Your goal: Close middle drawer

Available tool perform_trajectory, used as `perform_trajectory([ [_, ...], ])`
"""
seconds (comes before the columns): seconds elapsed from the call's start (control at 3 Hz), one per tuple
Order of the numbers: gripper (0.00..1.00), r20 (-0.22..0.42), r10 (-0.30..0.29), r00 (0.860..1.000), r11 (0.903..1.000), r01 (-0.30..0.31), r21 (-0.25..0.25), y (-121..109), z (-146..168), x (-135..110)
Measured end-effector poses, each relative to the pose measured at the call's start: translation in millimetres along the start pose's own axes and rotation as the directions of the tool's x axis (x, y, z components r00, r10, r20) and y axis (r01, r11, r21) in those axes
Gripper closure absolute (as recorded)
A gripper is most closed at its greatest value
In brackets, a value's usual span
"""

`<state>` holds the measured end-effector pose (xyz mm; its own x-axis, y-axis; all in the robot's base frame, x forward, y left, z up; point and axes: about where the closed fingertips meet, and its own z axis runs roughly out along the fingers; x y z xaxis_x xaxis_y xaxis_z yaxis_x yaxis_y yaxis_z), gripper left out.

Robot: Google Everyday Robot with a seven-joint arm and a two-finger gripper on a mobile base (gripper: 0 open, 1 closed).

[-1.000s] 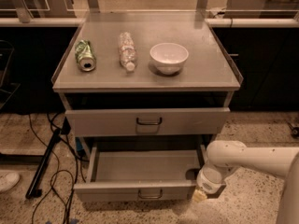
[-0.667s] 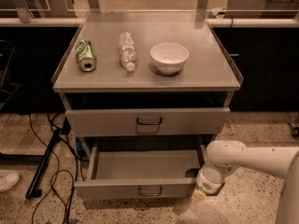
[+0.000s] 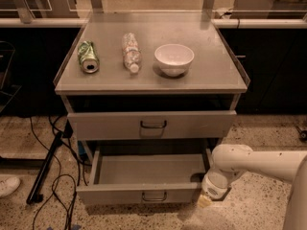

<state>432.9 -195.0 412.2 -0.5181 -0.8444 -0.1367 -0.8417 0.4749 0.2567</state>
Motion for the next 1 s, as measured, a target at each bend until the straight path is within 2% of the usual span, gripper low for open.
perform_trajectory([
  [0.33,0.27,0.0,0.0,1.0,1.0,0.0,0.0,0.0,0.0,0.0],
  [0.67,0.04,0.0,0.0,1.0,1.0,0.0,0.0,0.0,0.0,0.0],
  [1.0,0.0,0.0,0.0,1.0,1.0,0.0,0.0,0.0,0.1,0.0],
])
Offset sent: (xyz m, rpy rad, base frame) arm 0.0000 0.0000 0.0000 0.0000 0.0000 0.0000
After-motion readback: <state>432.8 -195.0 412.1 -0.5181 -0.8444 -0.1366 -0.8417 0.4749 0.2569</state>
